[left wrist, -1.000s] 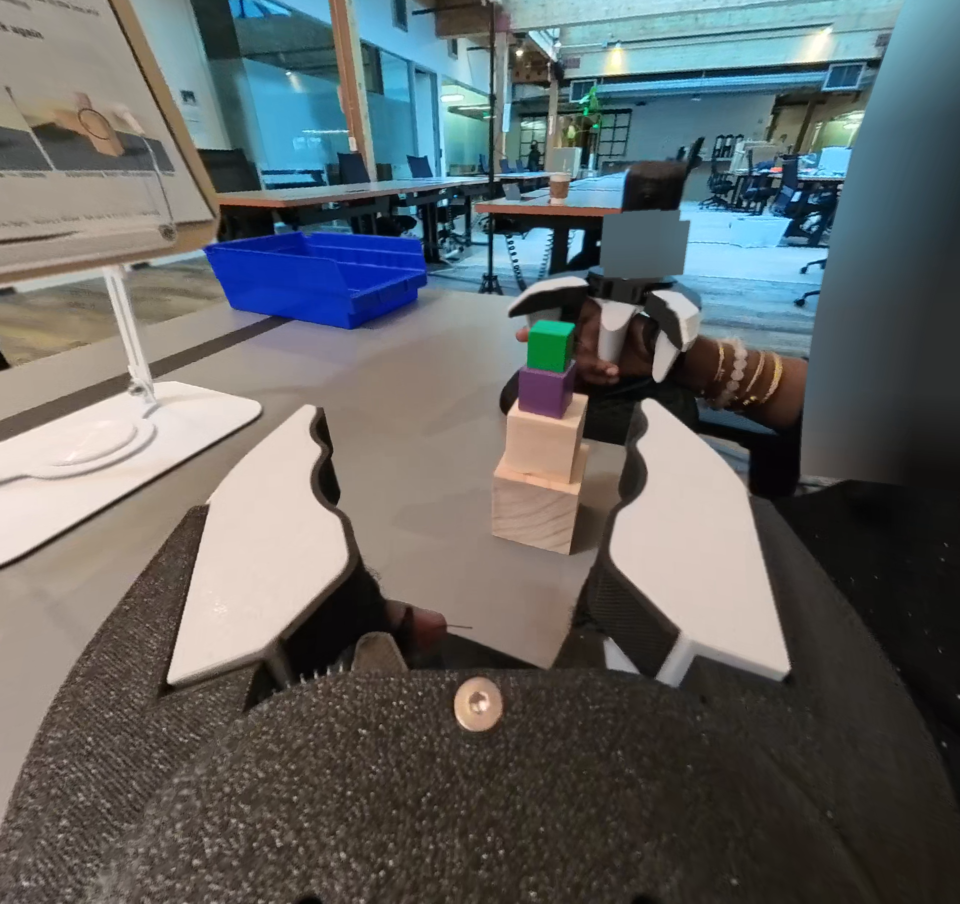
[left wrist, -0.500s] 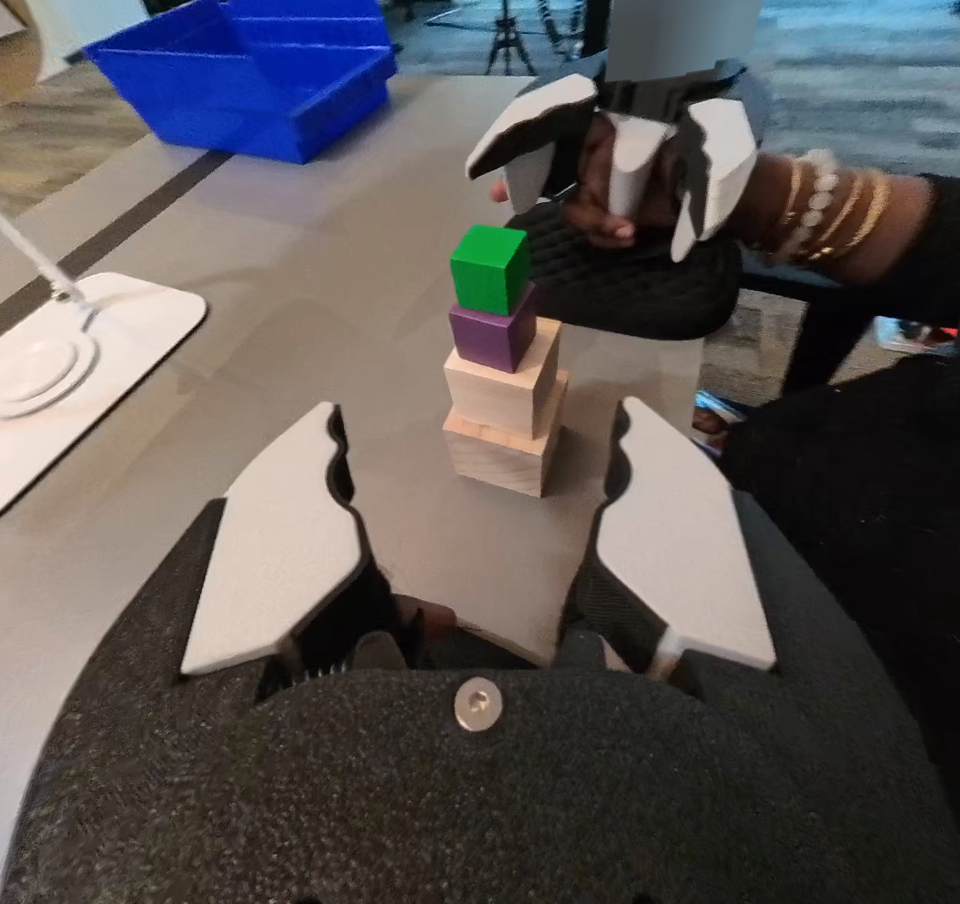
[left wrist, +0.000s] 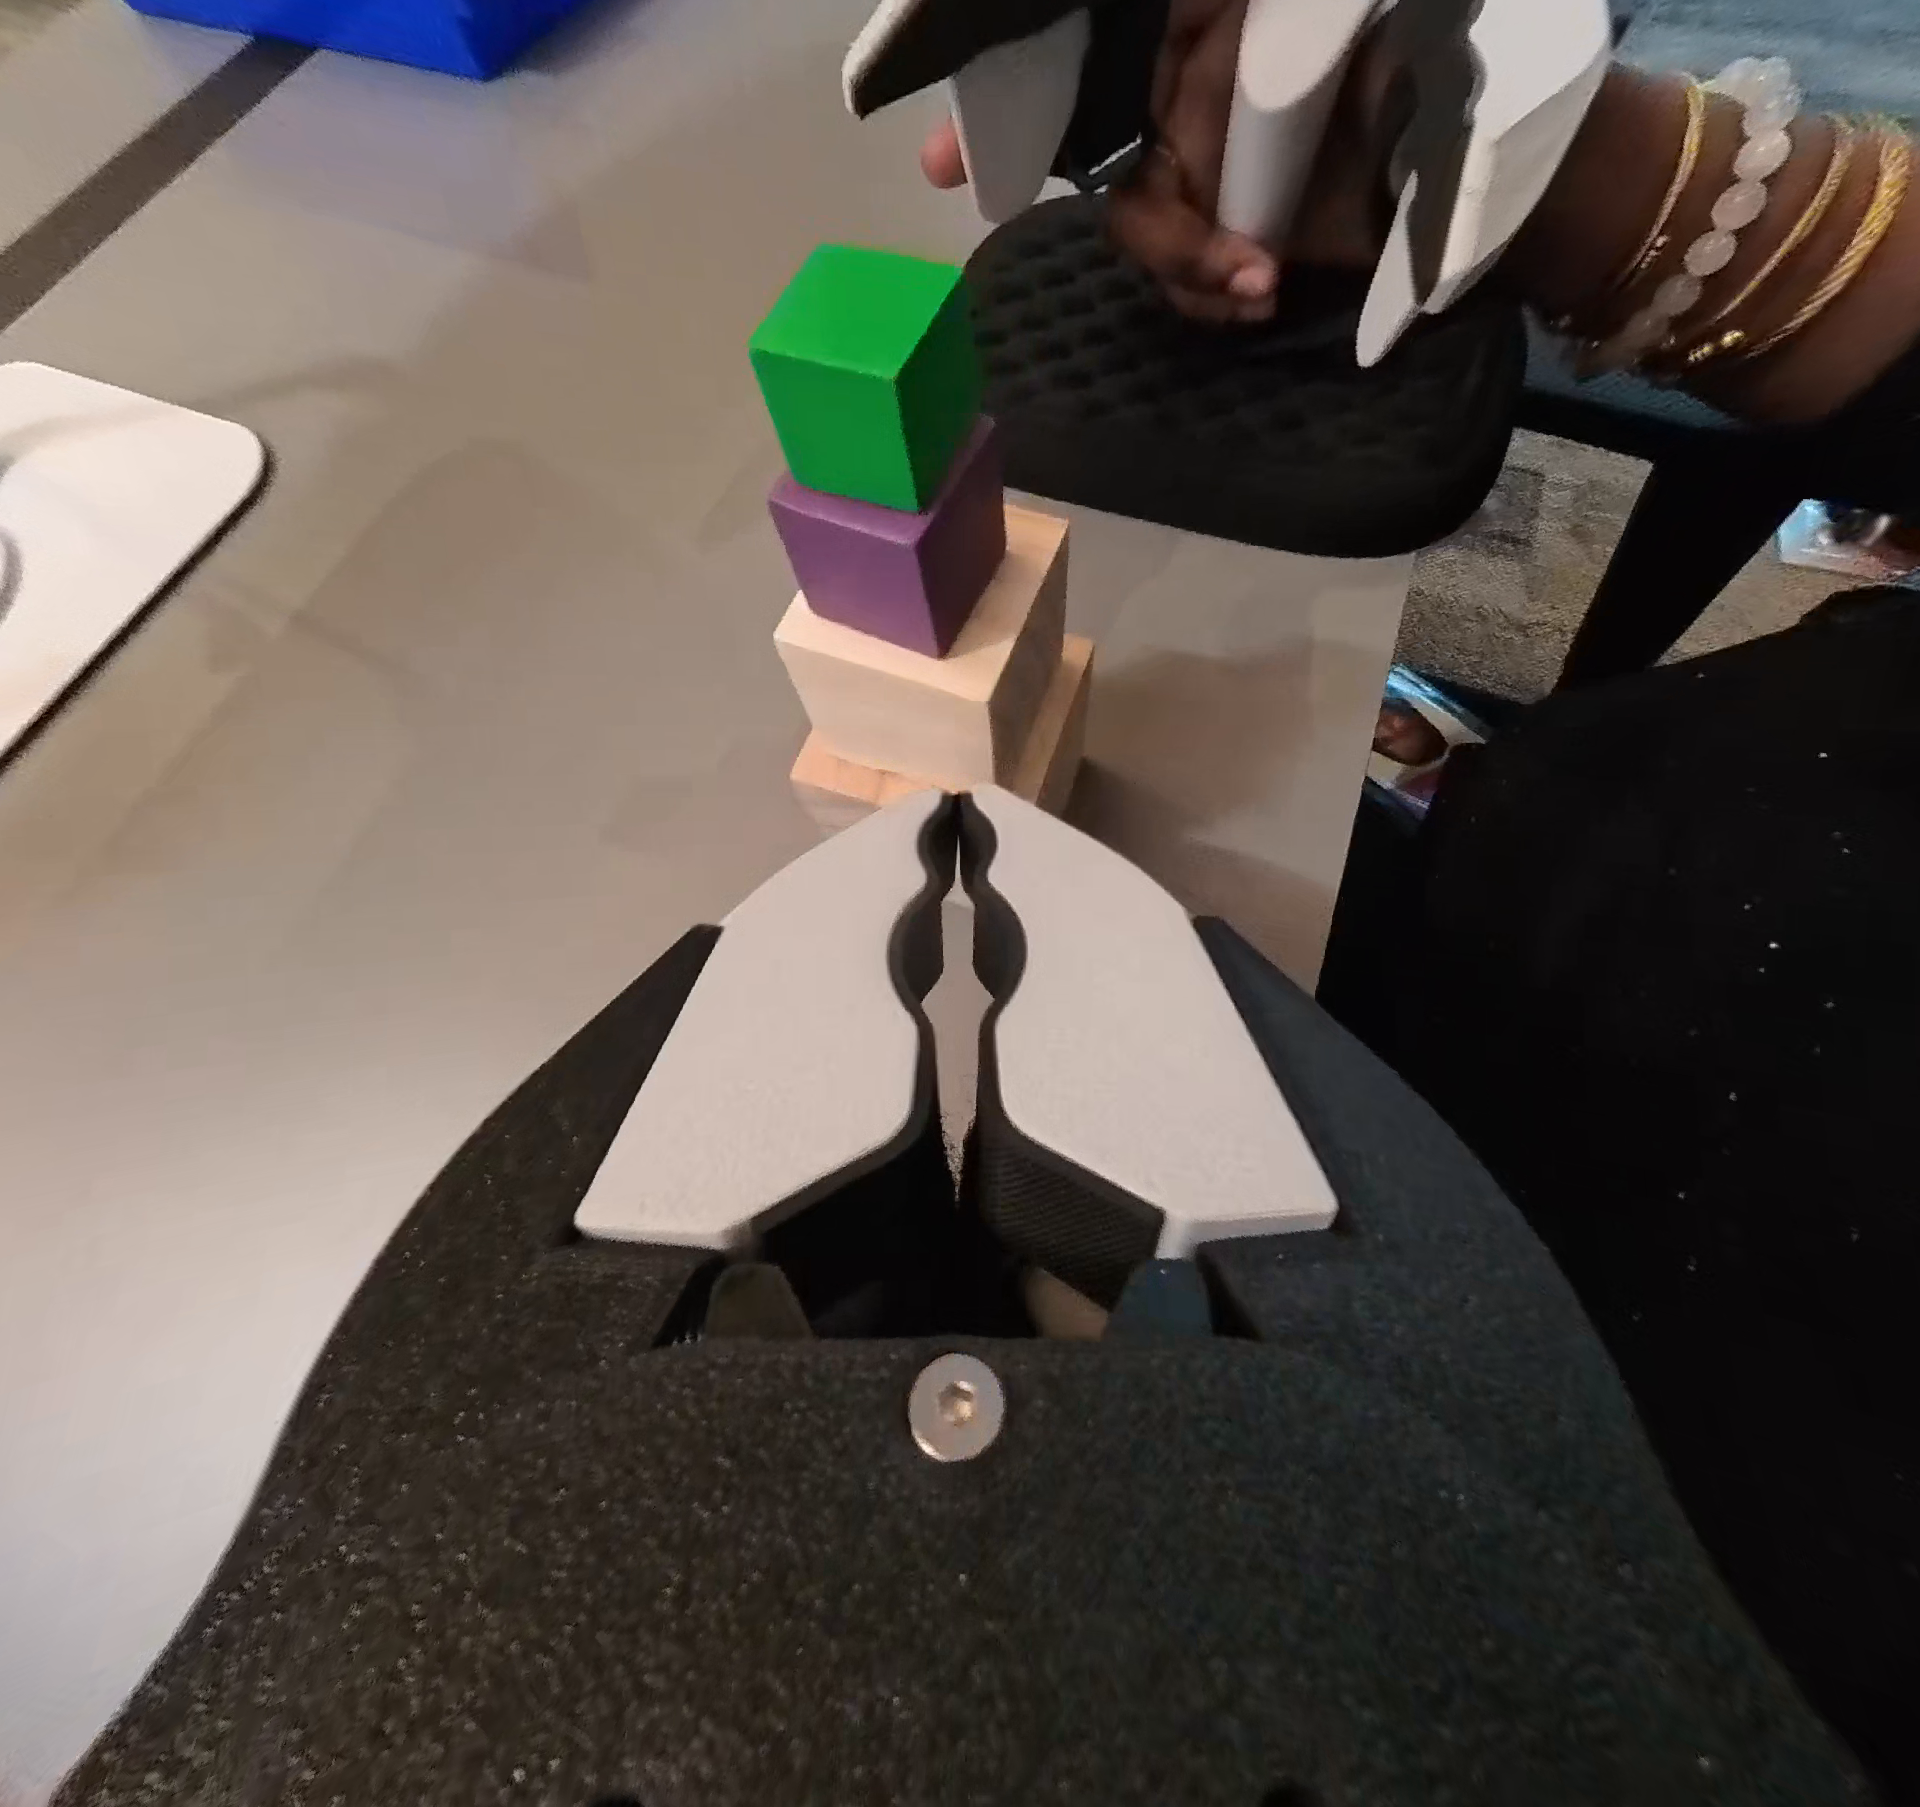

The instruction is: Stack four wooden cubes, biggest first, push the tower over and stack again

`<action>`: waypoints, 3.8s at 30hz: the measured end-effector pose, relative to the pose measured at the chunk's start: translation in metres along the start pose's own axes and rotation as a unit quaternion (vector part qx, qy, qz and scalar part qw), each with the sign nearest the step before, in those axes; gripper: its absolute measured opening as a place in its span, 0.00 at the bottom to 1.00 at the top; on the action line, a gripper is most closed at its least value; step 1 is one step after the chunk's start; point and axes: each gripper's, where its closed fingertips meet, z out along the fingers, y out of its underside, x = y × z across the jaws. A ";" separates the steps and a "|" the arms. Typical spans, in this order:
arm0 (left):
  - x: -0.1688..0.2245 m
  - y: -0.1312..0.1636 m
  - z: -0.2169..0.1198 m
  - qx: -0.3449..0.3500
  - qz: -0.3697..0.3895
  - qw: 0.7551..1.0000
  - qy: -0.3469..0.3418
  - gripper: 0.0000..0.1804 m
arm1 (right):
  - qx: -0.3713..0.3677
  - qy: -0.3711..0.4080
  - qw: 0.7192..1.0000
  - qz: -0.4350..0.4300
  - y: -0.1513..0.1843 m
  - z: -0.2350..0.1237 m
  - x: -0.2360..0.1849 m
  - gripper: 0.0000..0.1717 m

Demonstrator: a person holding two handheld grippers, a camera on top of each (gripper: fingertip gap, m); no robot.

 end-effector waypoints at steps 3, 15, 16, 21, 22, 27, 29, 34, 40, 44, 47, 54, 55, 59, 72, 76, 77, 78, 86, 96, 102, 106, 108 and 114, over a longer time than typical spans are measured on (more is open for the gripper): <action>-0.003 -0.005 0.003 0.006 0.001 1.000 -0.006 0.00 | 0.003 0.000 1.000 0.001 -0.001 -0.001 0.000 0.62; -0.006 -0.024 0.019 0.025 0.012 1.000 0.008 0.00 | 0.005 0.003 1.000 0.002 -0.001 -0.001 0.001 0.61; -0.006 -0.025 0.020 0.027 0.010 1.000 0.010 0.00 | 0.005 0.003 1.000 0.001 -0.001 -0.001 0.001 0.61; -0.007 -0.029 0.025 0.028 0.013 0.999 0.008 0.00 | 0.005 0.004 1.000 0.003 -0.001 -0.001 0.001 0.61; -0.008 -0.030 0.025 0.031 0.013 0.999 0.007 0.00 | 0.006 0.006 1.000 0.003 -0.001 -0.001 0.002 0.61; -0.013 -0.032 0.019 0.042 0.007 0.999 0.000 0.00 | 0.009 0.009 1.000 0.001 -0.002 -0.002 0.002 0.61; -0.014 -0.032 0.013 0.050 0.001 0.999 0.004 0.00 | 0.010 0.009 1.000 0.003 -0.002 -0.002 0.003 0.61; -0.007 -0.029 0.002 0.050 0.000 0.998 0.038 0.37 | 0.012 0.010 1.000 0.004 -0.003 -0.003 0.003 0.61; 0.001 -0.012 0.001 -0.052 0.046 0.991 0.110 0.57 | 0.013 0.007 1.000 0.002 -0.003 -0.003 0.002 0.60; -0.009 -0.005 0.006 -0.140 0.063 0.979 0.136 0.53 | 0.012 0.007 1.000 0.001 -0.003 -0.003 0.002 0.60; -0.010 0.001 0.011 -0.219 0.099 0.960 0.146 0.51 | 0.013 0.006 1.000 0.003 -0.003 -0.003 0.002 0.60; 0.002 -0.001 0.028 -0.287 0.141 0.932 0.169 0.48 | 0.020 0.005 1.000 0.002 -0.004 -0.004 0.001 0.59; 0.004 0.001 0.030 -0.295 0.142 0.929 0.173 0.46 | 0.019 0.005 1.000 0.002 -0.004 -0.004 0.001 0.59; 0.002 0.006 0.038 -0.314 0.147 0.923 0.164 0.43 | 0.021 0.003 1.000 0.001 -0.005 -0.004 0.001 0.59; -0.021 -0.007 0.042 -0.268 0.150 0.938 0.160 0.31 | 0.025 0.004 1.000 0.003 -0.006 -0.005 0.001 0.58; -0.059 -0.016 0.029 -0.267 0.151 0.941 0.145 0.31 | 0.024 0.004 1.000 0.005 -0.005 -0.005 0.002 0.58; -0.069 -0.014 0.028 -0.274 0.148 0.939 0.144 0.31 | 0.024 0.004 1.000 0.005 -0.006 -0.005 0.002 0.58; -0.079 -0.010 0.027 -0.285 0.143 0.937 0.143 0.31 | 0.025 0.004 1.000 0.005 -0.006 -0.005 0.002 0.58; -0.118 0.019 0.033 -0.333 0.147 0.920 0.142 0.31 | 0.027 0.004 1.000 0.009 -0.006 -0.006 0.002 0.57; -0.124 0.025 0.038 -0.337 0.156 0.917 0.146 0.31 | 0.023 0.005 1.000 0.007 -0.005 -0.005 0.002 0.56; -0.127 0.025 0.039 -0.344 0.157 0.914 0.144 0.31 | 0.024 0.006 1.000 0.006 -0.006 -0.005 0.003 0.55; -0.128 0.026 0.039 -0.341 0.144 0.918 0.143 0.31 | 0.025 0.007 1.000 0.006 -0.006 -0.005 0.003 0.55; -0.130 0.023 0.039 -0.333 0.143 0.922 0.136 0.34 | 0.026 0.007 1.000 0.006 -0.006 -0.005 0.003 0.55; -0.130 0.002 0.033 -0.294 0.135 0.939 0.121 0.51 | 0.028 0.007 1.000 0.009 -0.007 -0.006 0.003 0.55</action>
